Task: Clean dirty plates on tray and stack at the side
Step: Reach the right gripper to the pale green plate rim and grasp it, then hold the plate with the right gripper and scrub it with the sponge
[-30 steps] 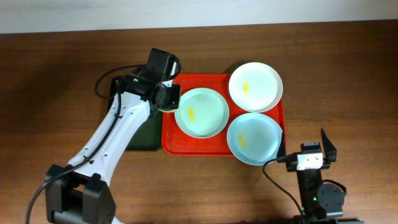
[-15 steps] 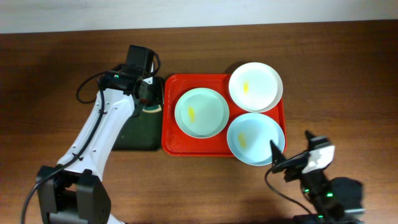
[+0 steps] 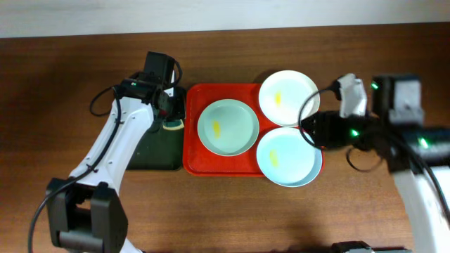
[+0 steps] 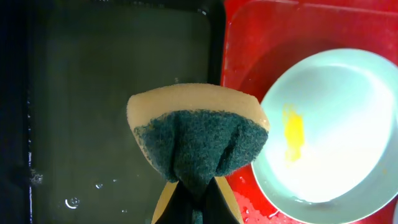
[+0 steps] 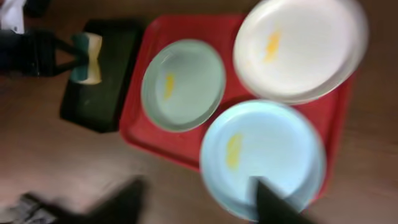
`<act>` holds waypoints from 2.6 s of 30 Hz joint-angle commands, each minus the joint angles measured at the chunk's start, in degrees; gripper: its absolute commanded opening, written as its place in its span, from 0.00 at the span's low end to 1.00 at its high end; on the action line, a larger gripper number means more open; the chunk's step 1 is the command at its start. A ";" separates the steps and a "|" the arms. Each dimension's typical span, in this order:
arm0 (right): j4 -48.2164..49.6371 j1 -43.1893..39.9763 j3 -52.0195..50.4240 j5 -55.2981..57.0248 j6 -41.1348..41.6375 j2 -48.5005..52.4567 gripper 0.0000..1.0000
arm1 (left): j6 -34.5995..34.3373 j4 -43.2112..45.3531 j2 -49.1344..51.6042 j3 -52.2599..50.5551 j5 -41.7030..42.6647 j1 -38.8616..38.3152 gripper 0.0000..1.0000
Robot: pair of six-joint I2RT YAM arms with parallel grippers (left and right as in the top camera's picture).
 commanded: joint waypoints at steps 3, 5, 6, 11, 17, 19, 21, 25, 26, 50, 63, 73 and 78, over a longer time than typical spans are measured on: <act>1.77 5.09 1.07 4.13 6.84 11.72 0.15 | -0.28 -0.02 2.38 0.98 0.46 0.20 0.00; 3.50 7.61 1.07 8.22 7.96 15.91 0.27 | -0.28 -0.02 2.86 0.98 0.44 0.20 0.00; 4.52 8.87 1.07 9.31 8.66 18.18 0.35 | -0.26 0.02 3.06 0.98 0.44 0.17 0.00; 11.04 12.50 1.07 10.71 8.96 27.69 0.46 | -0.11 0.37 3.15 0.98 0.48 0.02 0.00; 17.33 13.22 1.07 15.93 9.11 33.40 0.45 | -0.11 1.49 3.17 0.98 0.66 -1.42 0.00; 18.97 13.38 1.07 15.96 9.16 34.67 0.44 | -0.13 1.90 3.17 0.98 0.66 -2.01 0.00; 20.83 13.90 1.05 15.93 9.16 36.28 0.40 | -0.13 2.51 3.17 0.98 0.63 -2.86 0.00; 23.87 15.61 1.05 15.96 9.16 38.38 0.34 | -0.11 3.67 3.21 0.98 0.46 -3.85 0.00; 24.39 16.13 1.03 16.00 9.16 38.64 0.34 | -0.13 3.98 3.28 0.98 0.44 -4.02 0.00; 29.57 17.97 0.96 13.94 13.75 45.38 0.04 | 3.58 6.84 6.60 1.01 5.42 -4.87 0.00; 28.09 17.97 0.96 13.92 18.49 45.38 0.04 | 1.53 7.72 10.64 1.01 7.28 -8.31 0.00; 27.82 18.01 0.96 13.73 19.65 45.38 0.04 | -0.44 10.27 16.65 1.01 6.84 -8.63 0.00; 27.74 17.99 0.96 13.73 19.65 45.38 0.04 | -1.88 11.15 17.79 0.98 6.97 -10.01 0.00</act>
